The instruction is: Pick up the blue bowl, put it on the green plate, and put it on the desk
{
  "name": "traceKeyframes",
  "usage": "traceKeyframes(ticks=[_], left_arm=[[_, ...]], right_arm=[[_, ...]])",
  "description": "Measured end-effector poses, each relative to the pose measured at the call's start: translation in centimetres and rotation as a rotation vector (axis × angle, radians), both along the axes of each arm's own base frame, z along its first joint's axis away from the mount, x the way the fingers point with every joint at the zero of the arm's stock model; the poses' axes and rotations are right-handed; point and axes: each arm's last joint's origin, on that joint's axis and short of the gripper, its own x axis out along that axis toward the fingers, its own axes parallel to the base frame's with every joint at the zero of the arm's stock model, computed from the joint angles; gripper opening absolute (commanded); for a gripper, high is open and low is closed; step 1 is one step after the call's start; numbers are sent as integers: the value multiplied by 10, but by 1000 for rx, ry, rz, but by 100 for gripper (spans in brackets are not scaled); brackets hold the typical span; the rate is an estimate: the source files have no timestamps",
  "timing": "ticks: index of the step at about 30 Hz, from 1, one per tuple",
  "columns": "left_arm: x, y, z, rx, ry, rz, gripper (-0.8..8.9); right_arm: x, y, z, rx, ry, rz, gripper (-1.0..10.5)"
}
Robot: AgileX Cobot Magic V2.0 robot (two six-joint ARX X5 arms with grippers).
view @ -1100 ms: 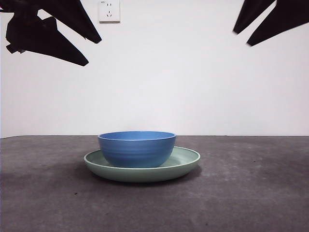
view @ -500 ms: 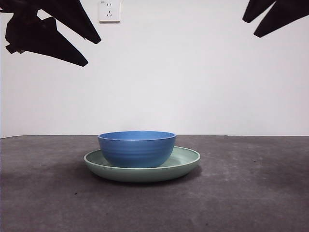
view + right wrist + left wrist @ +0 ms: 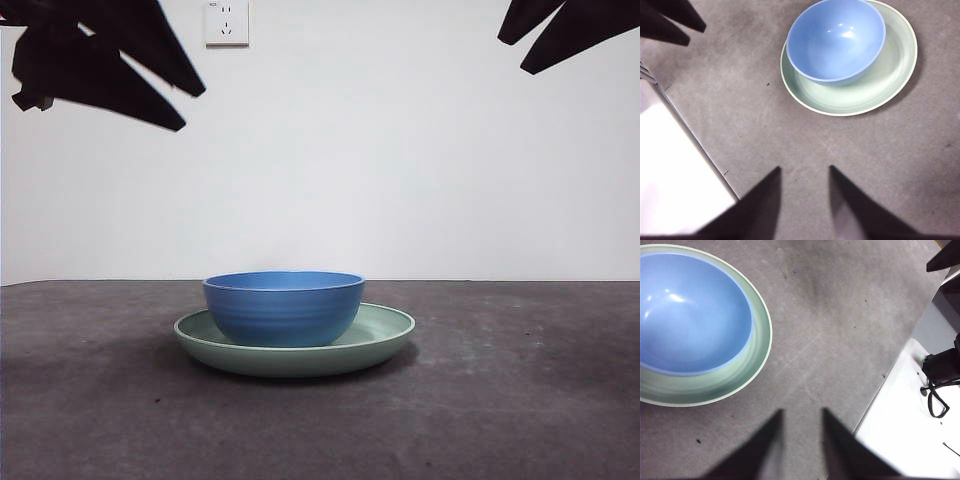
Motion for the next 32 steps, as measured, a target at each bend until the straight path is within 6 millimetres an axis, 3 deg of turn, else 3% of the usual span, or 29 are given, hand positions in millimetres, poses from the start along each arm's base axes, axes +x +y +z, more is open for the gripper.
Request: traceKeyframes(ticks=[26, 30, 32], left_arm=[[-1, 1, 2, -6, -11, 0, 9], [-10, 9, 18, -13, -145, 27, 9], [-14, 20, 34, -22, -299, 100, 9]], right_arm=[[1, 0, 1, 3, -9, 1, 12], [1, 0, 1, 3, -9, 1, 12], [1, 0, 1, 3, -9, 1, 12]])
